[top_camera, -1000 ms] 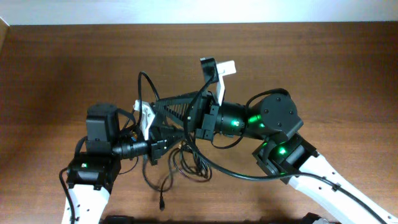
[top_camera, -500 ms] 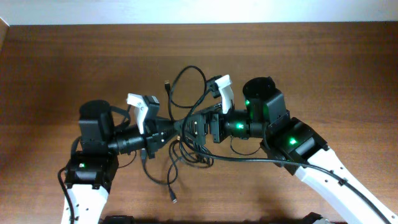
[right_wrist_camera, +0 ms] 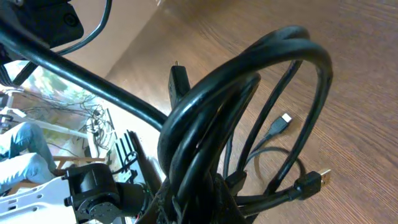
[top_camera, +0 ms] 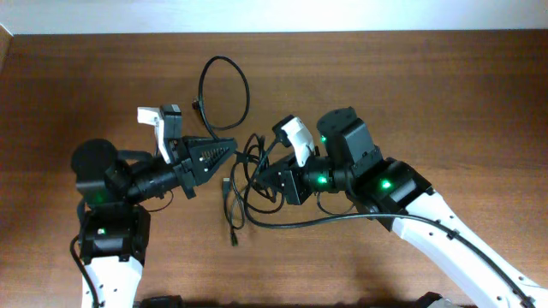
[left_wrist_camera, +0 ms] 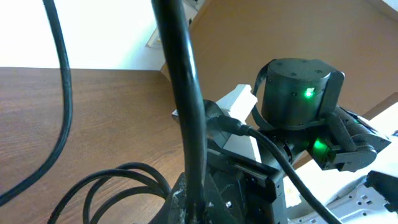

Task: Untangle cables

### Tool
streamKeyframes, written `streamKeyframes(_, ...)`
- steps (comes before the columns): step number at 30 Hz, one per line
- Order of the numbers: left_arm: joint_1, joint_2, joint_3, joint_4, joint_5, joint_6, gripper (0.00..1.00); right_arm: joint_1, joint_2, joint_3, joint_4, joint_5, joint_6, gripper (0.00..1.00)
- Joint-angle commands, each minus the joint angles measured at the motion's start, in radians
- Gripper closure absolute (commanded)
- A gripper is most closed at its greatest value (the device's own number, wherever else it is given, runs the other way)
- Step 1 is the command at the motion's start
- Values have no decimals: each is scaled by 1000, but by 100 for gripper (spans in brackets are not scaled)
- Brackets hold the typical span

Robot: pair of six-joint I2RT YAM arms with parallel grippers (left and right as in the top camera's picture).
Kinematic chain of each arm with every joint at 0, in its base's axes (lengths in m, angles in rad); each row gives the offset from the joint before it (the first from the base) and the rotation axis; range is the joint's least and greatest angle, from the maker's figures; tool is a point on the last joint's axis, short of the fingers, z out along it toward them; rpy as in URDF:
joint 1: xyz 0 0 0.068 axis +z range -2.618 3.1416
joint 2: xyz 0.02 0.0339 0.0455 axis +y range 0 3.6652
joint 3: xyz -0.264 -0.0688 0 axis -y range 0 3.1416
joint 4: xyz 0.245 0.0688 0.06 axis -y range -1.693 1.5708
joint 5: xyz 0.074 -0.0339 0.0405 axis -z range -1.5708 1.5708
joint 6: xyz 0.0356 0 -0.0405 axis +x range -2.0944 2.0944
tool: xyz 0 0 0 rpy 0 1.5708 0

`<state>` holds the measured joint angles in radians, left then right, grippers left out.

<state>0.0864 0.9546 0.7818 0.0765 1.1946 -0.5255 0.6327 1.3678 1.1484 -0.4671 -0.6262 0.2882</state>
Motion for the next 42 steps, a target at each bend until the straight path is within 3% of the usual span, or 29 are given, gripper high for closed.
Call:
streamKeyframes(1, 5, -35, 18, 17, 37, -23, 100, -6, 23, 2, -21, 36, 0, 96)
streamKeyframes(2, 5, -35, 18, 17, 37, -23, 100, -6, 23, 2, -27, 35, 0, 96)
streamKeyframes(3, 5, -35, 18, 16, 37, -23, 84, -6, 23, 2, -28, 35, 0, 96)
streamKeyframes(4, 5, -35, 18, 12, 37, -19, 41, -6, 23, 2, -28, 35, -1, 96)
streamKeyframes(5, 5, -35, 18, -7, 37, 1, 19, -5, 23, 2, -27, 32, -10, 96)
streamKeyframes(6, 5, -35, 18, -68, 32, 66, 7, -5, 23, 2, -28, 19, -27, 96)
streamKeyframes(10, 5, -34, 18, -429, -138, 220, 1, -6, 23, 2, -53, 14, -75, 96)
streamKeyframes(12, 5, -34, 18, -472, -141, 229, 0, -5, 23, 2, -66, 17, -118, 96)
streamKeyframes(15, 4, -34, 18, -529, -141, 228, 0, -5, 23, 2, -137, 18, -294, 96)
streamKeyframes(19, 3, -34, 18, -688, -142, 212, 1, -5, 23, 2, -192, 189, -436, 96)
streamKeyframes(20, 3, -34, 18, -726, -142, 111, 2, -2, 23, 2, -196, 189, -452, 96)
streamKeyframes(25, 3, -34, 18, -725, -172, -135, 6, 137, 23, 2, -269, 194, -693, 96)
streamKeyframes(26, 3, -34, 18, -725, -172, -145, 13, 154, 23, 2, -261, 194, -748, 96)
streamKeyframes(28, 3, -33, 18, -726, -171, -154, 16, 174, 23, 2, -214, 198, -816, 95)
streamKeyframes(32, 3, -33, 18, -726, -181, -163, 16, 174, 23, 2, -99, 197, -816, 96)
streamKeyframes(34, 3, -28, 18, -745, -238, -163, 25, 174, 23, 2, -81, 197, -816, 96)
streamKeyframes(35, 3, -18, 18, -746, -247, -163, 48, 174, 23, 2, -82, 198, -816, 96)
streamKeyframes(36, 3, -6, 18, -746, -249, -163, 98, 174, 23, 2, -82, 198, -816, 96)
streamKeyframes(42, 3, 57, 18, -748, -250, -162, 100, 174, 23, 2, -70, 262, -816, 96)
